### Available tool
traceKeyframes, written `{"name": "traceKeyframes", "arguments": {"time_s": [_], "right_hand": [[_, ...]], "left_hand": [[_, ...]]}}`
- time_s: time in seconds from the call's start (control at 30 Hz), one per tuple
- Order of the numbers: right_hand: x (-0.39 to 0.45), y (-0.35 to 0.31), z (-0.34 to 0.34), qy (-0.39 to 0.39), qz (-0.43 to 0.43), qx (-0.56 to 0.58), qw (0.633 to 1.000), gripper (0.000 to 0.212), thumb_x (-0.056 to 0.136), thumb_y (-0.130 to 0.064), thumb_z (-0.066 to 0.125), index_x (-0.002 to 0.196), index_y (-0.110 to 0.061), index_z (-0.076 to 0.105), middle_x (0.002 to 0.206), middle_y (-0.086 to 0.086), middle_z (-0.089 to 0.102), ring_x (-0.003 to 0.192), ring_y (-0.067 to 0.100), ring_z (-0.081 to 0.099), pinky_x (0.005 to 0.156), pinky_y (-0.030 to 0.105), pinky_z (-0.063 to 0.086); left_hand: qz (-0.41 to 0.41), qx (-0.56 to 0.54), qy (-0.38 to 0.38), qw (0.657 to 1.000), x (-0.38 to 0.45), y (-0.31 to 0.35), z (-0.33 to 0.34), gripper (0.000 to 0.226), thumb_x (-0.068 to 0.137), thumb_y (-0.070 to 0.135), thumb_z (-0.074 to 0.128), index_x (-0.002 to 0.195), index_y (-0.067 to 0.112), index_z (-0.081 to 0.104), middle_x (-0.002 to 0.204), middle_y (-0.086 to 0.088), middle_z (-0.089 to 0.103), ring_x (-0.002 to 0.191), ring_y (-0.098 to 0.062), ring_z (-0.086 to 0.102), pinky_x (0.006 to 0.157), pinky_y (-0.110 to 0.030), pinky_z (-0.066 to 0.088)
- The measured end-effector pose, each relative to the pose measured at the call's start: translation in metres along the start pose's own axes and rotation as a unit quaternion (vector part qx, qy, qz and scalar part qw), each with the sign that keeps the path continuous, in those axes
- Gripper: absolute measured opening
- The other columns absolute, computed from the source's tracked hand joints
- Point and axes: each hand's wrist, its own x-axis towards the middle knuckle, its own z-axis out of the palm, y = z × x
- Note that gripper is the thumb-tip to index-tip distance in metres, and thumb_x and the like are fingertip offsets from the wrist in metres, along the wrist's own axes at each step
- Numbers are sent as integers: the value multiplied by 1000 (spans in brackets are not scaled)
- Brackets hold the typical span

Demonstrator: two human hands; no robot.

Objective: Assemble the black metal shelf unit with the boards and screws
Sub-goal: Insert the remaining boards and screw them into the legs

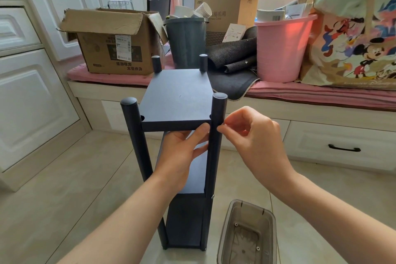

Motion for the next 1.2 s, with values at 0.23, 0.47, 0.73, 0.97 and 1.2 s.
{"name": "traceKeyframes", "arguments": {"time_s": [0.23,0.47,0.73,0.97,1.2], "right_hand": [[3,3,-4,-11,23,41,999,8,83,-18,77,86,-14,72,77,-7,72,72,8,69,74,34,58],[7,10,-2,-37,51,103,993,16,82,-21,78,94,-16,69,83,-6,72,78,12,70,75,38,60],[8,16,-2,-83,79,174,978,13,86,-14,74,99,-18,71,88,-3,75,83,13,73,80,39,61],[6,15,-3,-95,95,216,967,13,88,-12,71,101,-16,71,91,-2,75,86,13,73,77,34,61],[8,16,-4,-107,106,243,958,11,89,-10,69,100,-12,71,92,2,76,88,17,73,76,34,61]], "left_hand": [[-2,1,-4,1000,-1,3,-1,54,78,38,71,128,19,65,117,2,75,107,-16,72,75,-24,58],[-23,15,11,1000,-4,7,0,56,74,39,70,126,20,65,116,2,75,107,-16,72,80,-27,60],[134,369,98,914,-32,33,-7,17,89,43,66,77,33,73,70,19,73,72,5,70,73,-6,51],[418,588,79,688,-24,45,-9,34,81,13,83,112,4,74,103,-9,74,98,-29,68,91,-36,56],[367,695,57,616,1,34,-8,52,77,11,87,126,9,70,126,-8,69,122,-31,64,111,-54,40]]}}
